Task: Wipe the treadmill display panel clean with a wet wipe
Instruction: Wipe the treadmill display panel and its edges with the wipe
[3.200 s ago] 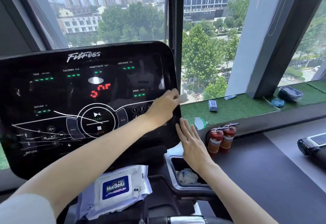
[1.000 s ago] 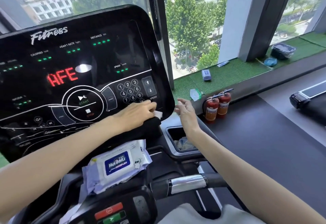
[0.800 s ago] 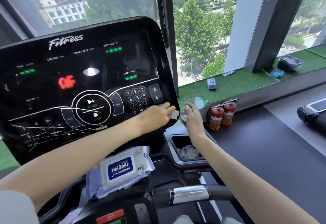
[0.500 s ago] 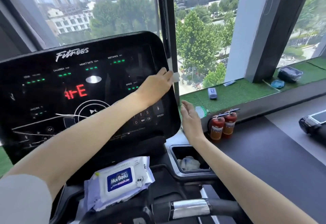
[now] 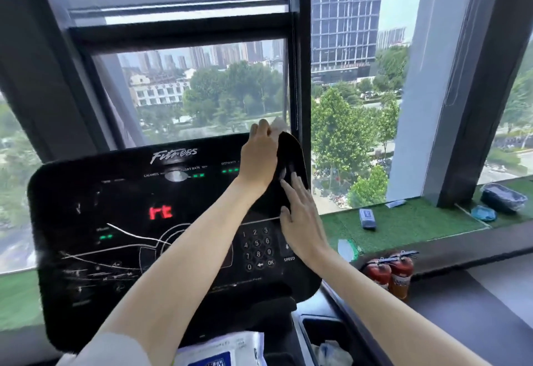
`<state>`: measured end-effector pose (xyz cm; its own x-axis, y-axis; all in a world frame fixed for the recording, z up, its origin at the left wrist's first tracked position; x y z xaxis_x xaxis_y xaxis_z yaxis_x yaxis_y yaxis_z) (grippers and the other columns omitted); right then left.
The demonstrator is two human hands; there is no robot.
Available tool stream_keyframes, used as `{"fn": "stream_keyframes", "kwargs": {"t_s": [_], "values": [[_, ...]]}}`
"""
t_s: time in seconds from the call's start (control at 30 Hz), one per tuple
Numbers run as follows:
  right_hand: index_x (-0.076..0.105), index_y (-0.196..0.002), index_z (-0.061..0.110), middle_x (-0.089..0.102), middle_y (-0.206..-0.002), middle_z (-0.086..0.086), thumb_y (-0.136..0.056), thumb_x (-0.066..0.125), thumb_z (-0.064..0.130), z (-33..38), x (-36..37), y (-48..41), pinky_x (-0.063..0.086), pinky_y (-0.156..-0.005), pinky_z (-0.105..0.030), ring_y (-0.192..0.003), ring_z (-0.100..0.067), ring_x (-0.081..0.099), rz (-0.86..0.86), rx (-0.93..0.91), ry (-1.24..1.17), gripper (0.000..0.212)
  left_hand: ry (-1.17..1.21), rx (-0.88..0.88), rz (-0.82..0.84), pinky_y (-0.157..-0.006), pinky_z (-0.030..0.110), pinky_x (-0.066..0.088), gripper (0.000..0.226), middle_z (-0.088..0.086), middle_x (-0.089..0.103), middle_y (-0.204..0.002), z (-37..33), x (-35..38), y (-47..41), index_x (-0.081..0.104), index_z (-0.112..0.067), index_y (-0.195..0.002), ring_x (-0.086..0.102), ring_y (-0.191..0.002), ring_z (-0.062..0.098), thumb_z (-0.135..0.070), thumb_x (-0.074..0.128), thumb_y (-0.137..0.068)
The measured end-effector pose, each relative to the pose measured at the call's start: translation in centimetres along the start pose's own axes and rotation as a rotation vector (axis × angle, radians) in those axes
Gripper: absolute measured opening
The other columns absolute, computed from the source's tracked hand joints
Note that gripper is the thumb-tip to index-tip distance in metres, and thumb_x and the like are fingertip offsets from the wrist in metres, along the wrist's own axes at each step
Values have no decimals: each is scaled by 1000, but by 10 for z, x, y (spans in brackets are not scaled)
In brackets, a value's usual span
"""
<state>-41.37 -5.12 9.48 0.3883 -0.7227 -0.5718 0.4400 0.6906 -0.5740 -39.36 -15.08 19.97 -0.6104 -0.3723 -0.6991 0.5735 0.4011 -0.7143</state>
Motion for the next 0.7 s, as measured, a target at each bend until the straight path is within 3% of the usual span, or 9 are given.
{"fn": "stream_keyframes", "kwargs": {"t_s": [0.17,0.3,0.5,0.7], "values": [[23,-147,13,5,-157,-5,-91,40,-1,36,25,-13,-4,-116,-23,-143,-7,-5,10,-115,45,61,100,-164,-109,-67,27,41,71,7,43,-108,59,-24,18,42,-22,-138,42,-100,20,15,42,-78],[23,-148,12,6,-157,-8,-88,39,-3,75,58,-20,-3,-117,-26,-145,-13,-2,45,-210,43,63,142,-284,-140,-73,32,47,65,4,42,-106,116,-45,44,41,-27,-138,41,-93,18,10,42,-85],[22,-148,11,6,-157,-10,-86,40,-3,135,118,-17,-6,-115,-25,-145,-17,0,113,-371,51,65,67,-371,-233,-70,26,47,65,1,44,-101,200,-82,86,48,-29,-136,42,-94,14,10,45,-84],[23,-147,11,6,-157,-11,-86,40,-4,178,162,-6,-6,-114,-25,-145,-18,2,163,-425,34,65,3,-572,-363,-61,21,38,48,-2,39,-92,293,-124,122,62,-14,-120,46,-87,15,12,42,-85]]}}
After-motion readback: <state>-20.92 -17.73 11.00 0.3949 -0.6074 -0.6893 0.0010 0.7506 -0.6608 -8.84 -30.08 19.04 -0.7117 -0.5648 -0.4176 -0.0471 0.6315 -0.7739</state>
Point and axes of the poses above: each hand's wrist, its own y-axis away from the middle knuckle, its own x-axis out of the palm, z = x × y, the point moved 6 cm from there along -y, towards the middle knuckle
